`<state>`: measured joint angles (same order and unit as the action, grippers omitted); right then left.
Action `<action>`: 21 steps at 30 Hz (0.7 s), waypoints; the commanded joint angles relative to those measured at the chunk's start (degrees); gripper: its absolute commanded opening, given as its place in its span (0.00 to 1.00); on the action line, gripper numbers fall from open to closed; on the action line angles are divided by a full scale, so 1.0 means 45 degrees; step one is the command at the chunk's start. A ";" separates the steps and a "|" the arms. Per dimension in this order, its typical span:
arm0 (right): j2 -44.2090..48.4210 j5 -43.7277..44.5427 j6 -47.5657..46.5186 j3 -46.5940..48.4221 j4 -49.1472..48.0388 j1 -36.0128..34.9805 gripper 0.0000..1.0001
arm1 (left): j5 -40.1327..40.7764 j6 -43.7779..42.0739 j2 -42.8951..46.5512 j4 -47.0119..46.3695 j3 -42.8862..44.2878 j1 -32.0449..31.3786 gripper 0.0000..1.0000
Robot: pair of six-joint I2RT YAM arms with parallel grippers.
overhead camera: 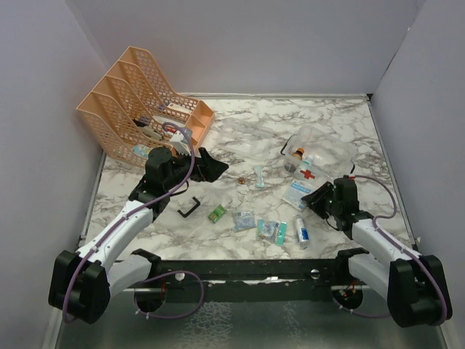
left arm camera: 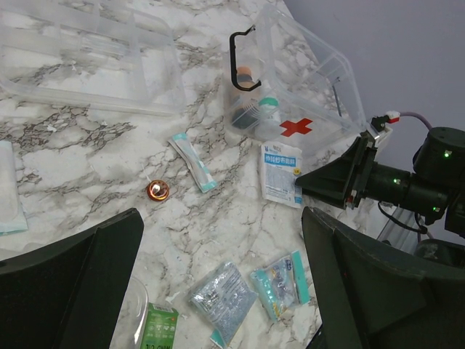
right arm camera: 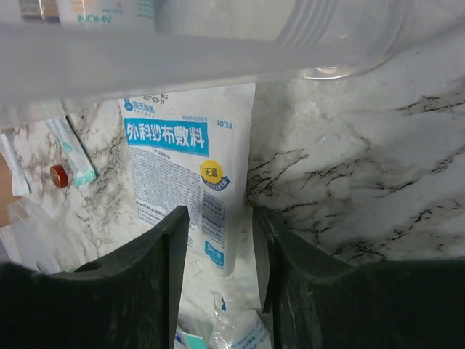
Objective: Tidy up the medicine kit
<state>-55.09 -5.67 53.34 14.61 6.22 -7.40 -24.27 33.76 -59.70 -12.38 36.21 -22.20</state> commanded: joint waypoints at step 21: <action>0.1492 -0.1603 -0.0856 0.2431 0.2463 -0.0483 0.01 | -0.0735 0.0213 -0.0331 -0.0513 0.0489 -0.0212 0.94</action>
<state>-50.13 -6.02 53.49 20.58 12.23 -9.06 -25.10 33.95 -60.18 -12.67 36.23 -22.39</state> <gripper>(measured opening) 0.017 0.938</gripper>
